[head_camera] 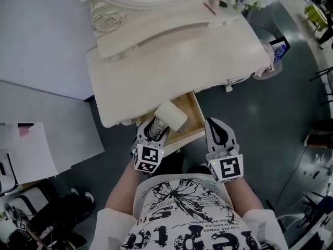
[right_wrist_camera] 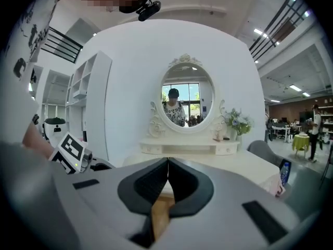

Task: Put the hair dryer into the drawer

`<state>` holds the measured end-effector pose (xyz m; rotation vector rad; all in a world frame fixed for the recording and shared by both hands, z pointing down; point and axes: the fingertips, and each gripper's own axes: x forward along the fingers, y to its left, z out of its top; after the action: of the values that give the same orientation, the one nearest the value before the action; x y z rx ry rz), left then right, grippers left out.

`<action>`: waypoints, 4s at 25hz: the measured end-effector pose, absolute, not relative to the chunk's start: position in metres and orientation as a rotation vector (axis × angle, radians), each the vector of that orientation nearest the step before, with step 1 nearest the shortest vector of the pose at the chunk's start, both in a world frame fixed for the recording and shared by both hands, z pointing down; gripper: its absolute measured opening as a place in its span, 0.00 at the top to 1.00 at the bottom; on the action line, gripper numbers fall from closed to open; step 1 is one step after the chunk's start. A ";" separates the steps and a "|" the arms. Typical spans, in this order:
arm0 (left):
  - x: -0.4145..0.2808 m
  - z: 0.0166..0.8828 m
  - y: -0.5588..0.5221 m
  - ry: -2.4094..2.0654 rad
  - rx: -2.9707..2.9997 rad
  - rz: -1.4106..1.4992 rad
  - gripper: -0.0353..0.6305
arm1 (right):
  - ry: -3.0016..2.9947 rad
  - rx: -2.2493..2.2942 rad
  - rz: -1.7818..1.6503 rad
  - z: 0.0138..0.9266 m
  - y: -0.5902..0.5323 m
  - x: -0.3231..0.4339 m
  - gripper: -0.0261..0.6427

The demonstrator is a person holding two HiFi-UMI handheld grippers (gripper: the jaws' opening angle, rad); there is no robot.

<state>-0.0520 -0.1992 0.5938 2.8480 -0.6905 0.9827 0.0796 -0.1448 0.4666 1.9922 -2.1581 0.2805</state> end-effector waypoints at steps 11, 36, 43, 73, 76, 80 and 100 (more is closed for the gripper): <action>0.001 0.718 -0.178 -0.115 2.804 1.407 0.56 | -1.983 2.092 0.480 0.529 -0.147 0.115 0.94; 0.016 0.806 -0.168 -0.015 2.602 1.605 0.54 | -1.901 2.084 0.598 0.554 -0.143 0.125 0.94; 0.021 0.770 -0.181 -0.156 2.690 1.443 0.47 | -1.920 2.073 0.607 0.551 -0.149 0.109 0.94; -0.082 0.383 -0.251 -1.486 2.705 0.308 0.92 | -2.552 1.623 0.143 0.390 -0.215 0.054 0.94; -0.098 0.359 -0.251 -1.580 2.667 0.232 0.92 | -2.587 1.576 0.074 0.375 -0.220 0.051 0.94; -0.110 0.337 -0.245 -1.617 2.623 0.123 0.92 | -2.611 1.543 0.017 0.363 -0.220 0.052 0.94; -0.087 0.326 -0.242 -1.574 2.645 0.072 0.92 | -2.603 1.555 0.027 0.361 -0.220 0.077 0.94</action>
<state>-0.0869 -0.2421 0.3261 2.6452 -1.5738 0.0719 0.0770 -0.2197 0.3610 1.5553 -2.6031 0.0273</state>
